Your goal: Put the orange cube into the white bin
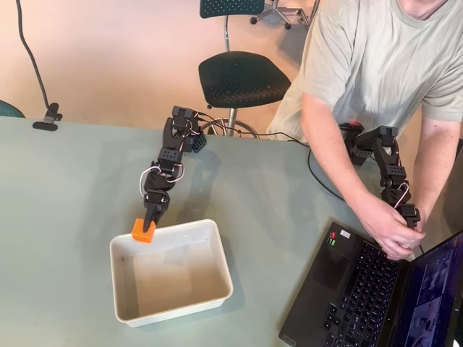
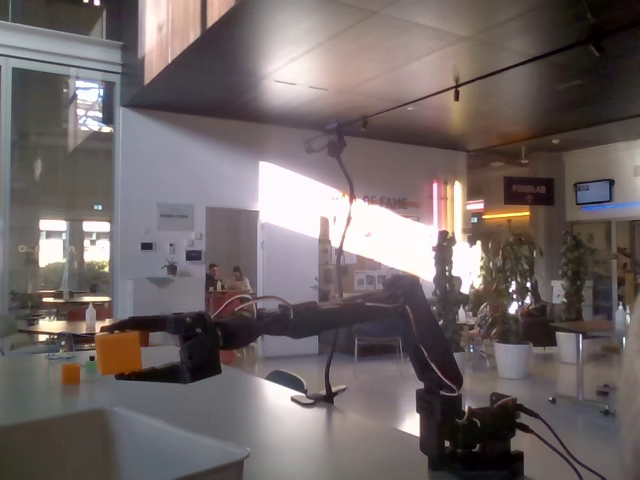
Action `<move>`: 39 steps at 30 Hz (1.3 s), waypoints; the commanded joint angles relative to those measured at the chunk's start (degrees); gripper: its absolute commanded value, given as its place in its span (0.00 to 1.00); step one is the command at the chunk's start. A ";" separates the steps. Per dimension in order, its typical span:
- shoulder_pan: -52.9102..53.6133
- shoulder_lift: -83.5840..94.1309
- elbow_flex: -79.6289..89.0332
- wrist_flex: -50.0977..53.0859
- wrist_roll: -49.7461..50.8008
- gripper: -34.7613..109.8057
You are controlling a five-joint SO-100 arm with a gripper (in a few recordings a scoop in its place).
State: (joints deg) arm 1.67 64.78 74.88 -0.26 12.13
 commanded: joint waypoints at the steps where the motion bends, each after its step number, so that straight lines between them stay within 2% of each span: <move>1: -0.53 0.53 -3.08 -1.05 0.26 0.33; 13: -1.76 -0.35 -2.99 -0.26 0.35 0.56; 24: -1.85 0.88 -2.99 -0.18 0.35 0.58; 28: -1.76 6.59 -2.90 0.70 0.44 0.57; 32: -1.76 18.11 -2.37 11.43 0.44 0.57; 39: -1.93 38.14 -2.37 47.90 0.44 0.57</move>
State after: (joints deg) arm -0.53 93.25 74.36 32.78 12.22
